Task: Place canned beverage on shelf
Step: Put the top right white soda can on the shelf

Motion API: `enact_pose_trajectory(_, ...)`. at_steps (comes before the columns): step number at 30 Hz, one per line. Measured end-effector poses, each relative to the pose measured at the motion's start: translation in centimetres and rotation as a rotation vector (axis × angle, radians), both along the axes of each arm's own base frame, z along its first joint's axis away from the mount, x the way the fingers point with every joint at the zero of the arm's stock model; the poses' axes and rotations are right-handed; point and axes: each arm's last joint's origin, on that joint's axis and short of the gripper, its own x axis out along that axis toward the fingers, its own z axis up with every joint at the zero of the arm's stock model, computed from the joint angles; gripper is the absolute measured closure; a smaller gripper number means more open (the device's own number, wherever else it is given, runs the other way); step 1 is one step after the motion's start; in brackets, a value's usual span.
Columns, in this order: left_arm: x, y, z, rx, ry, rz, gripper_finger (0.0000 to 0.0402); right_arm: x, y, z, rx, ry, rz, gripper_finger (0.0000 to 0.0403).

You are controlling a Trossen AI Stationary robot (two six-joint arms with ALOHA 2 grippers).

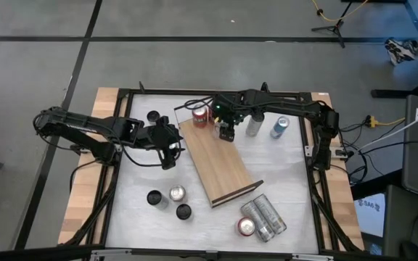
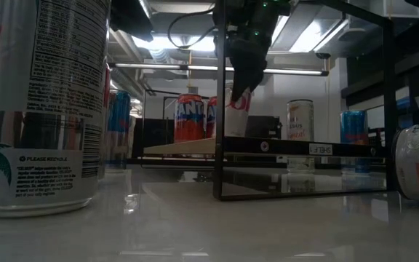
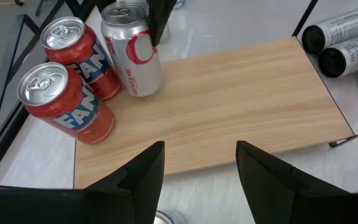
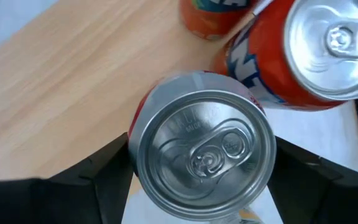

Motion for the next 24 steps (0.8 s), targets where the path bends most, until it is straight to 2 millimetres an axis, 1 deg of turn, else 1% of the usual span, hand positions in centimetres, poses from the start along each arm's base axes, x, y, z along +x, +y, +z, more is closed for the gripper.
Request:
enact_pose_trajectory(14, 0.01, 0.00, 0.01, 0.000, -0.001, 0.000, 0.0210, -0.02, 0.01, -0.01, 0.000, 0.003, 0.008, 0.0103)
enact_pose_trajectory(24, 0.01, 0.00, 0.01, 0.000, -0.002, 0.000, 0.0210, 0.02, 0.00, 0.01, -0.001, -0.001, 0.008, 0.0072)
